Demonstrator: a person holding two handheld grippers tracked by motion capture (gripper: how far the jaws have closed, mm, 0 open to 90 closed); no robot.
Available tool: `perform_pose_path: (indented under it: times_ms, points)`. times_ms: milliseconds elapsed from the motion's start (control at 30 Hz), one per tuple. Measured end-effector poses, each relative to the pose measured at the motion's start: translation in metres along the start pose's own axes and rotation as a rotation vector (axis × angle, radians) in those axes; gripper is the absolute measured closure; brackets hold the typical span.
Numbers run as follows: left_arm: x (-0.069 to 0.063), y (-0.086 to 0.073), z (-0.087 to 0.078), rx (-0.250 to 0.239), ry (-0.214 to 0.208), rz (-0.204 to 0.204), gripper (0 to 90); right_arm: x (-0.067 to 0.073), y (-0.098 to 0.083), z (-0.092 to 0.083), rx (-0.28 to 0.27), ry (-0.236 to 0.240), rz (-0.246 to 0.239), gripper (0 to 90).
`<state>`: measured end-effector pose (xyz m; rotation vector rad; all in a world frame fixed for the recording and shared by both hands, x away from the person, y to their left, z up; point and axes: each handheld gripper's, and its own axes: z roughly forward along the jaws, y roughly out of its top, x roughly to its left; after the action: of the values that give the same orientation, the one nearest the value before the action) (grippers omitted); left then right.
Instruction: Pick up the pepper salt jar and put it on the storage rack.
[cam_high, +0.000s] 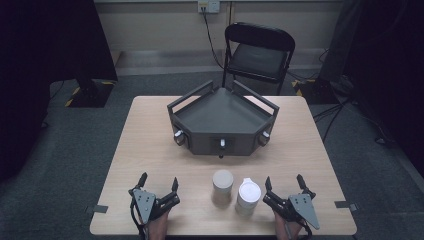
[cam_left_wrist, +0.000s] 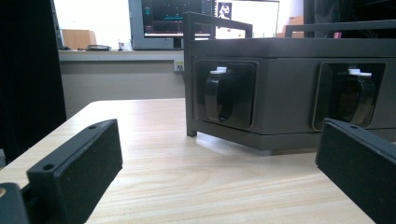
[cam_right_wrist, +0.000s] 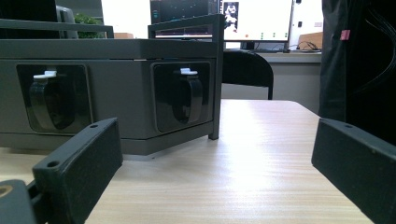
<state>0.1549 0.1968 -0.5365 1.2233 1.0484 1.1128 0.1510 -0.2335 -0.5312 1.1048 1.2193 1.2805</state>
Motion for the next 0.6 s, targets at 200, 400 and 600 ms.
perform_pose_path:
  times_ms: [200,400,600]
  points:
    - [0.0,0.0001,0.0,0.0,0.0,0.0,0.0,0.0007,-0.0004,-0.0002,-0.002,-0.004,0.001,0.6]
    - [0.0,0.0,0.0,0.0,0.0,0.001,0.0,0.002,-0.0005,-0.0002,-0.003,-0.012,0.0,0.6]
    - [0.0002,-0.0042,-0.0024,-0.027,0.001,-0.004,0.2,0.0019,-0.0005,-0.0003,-0.003,-0.011,0.0,0.6]
